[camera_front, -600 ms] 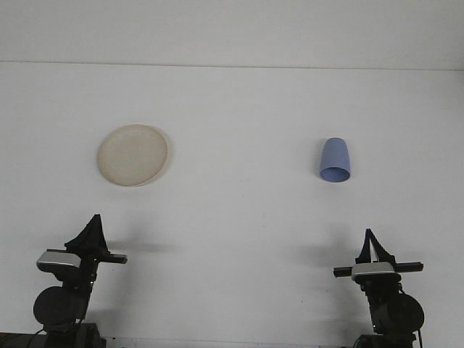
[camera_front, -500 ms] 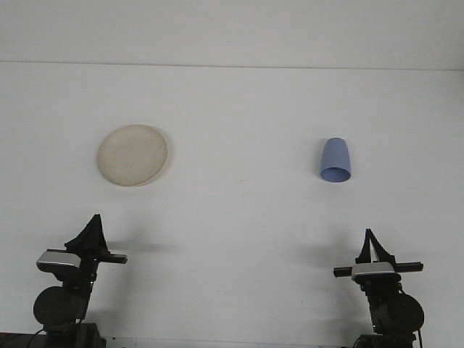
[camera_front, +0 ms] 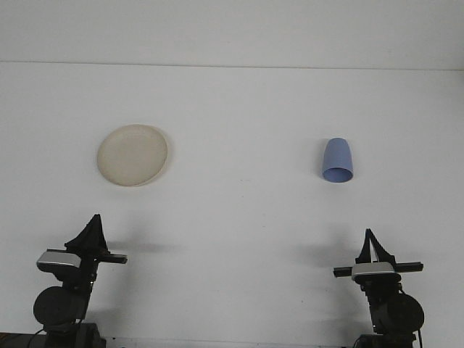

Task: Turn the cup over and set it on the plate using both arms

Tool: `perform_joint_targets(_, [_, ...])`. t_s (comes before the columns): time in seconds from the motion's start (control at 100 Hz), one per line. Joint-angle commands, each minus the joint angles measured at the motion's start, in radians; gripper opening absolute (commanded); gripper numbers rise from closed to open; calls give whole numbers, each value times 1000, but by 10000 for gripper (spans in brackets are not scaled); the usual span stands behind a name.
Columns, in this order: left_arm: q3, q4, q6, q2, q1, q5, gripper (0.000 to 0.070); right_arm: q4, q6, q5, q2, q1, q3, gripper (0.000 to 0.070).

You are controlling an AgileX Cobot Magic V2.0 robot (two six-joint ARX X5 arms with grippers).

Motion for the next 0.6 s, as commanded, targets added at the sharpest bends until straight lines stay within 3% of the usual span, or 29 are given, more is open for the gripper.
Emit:
perform_joint_targets(0.0, [-19,10,0,-2,-2,-6,14,11,-2,-2,0,0,-2,5])
perform_joint_targets(0.3, [-19,10,0,-2,-2,-6,14,11,14,-3,0,0,-2,5])
perform_joint_targets(0.48, [-19,10,0,-2,-2,-6,14,19,166,-4,0,0,-2,5])
perform_joint_targets(0.59, [-19,10,0,-2,-2,-6,14,17,330,-1,0,0,-2,5])
